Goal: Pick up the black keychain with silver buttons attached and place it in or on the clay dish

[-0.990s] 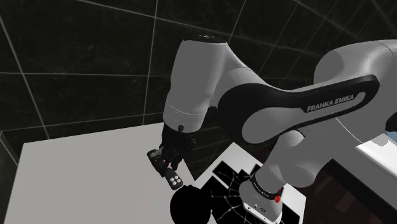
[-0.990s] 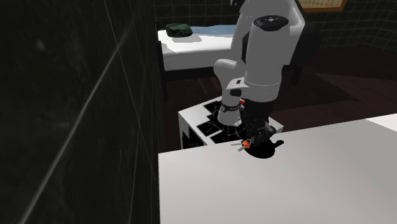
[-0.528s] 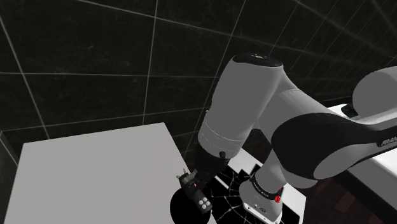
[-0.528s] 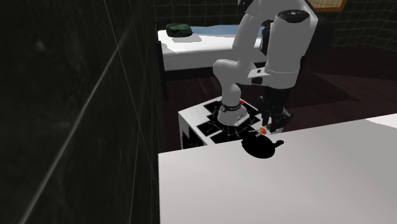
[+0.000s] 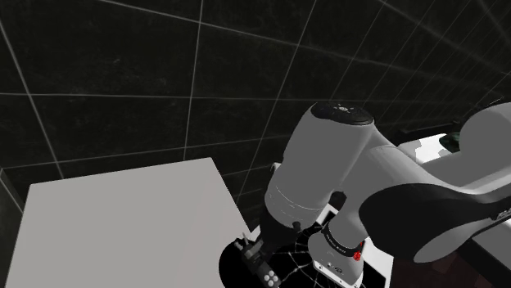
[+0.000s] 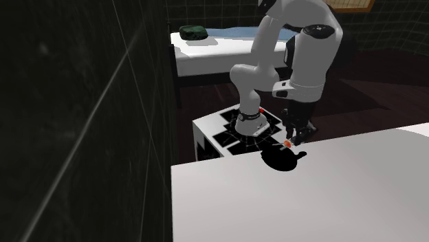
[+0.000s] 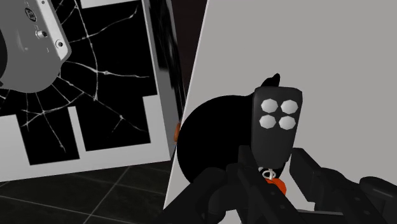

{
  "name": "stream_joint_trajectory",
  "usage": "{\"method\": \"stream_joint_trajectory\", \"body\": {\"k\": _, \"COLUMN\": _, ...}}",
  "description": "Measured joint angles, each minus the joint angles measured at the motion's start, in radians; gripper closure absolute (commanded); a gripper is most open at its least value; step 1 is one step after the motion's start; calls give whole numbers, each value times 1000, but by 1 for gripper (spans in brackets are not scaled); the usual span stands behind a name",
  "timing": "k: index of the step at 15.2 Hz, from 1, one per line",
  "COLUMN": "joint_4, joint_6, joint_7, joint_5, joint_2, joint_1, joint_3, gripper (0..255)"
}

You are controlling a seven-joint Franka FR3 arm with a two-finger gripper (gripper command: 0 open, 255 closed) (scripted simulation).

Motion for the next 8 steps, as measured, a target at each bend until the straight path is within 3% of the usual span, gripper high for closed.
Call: {"method": "stream_joint_trajectory", "body": {"k": 8, "joint_4": -70, "joint_6": 117, "joint_7": -10, "joint_5": 18, "joint_2": 48, "joint_1": -3, "joint_3": 39, "gripper": 255}}
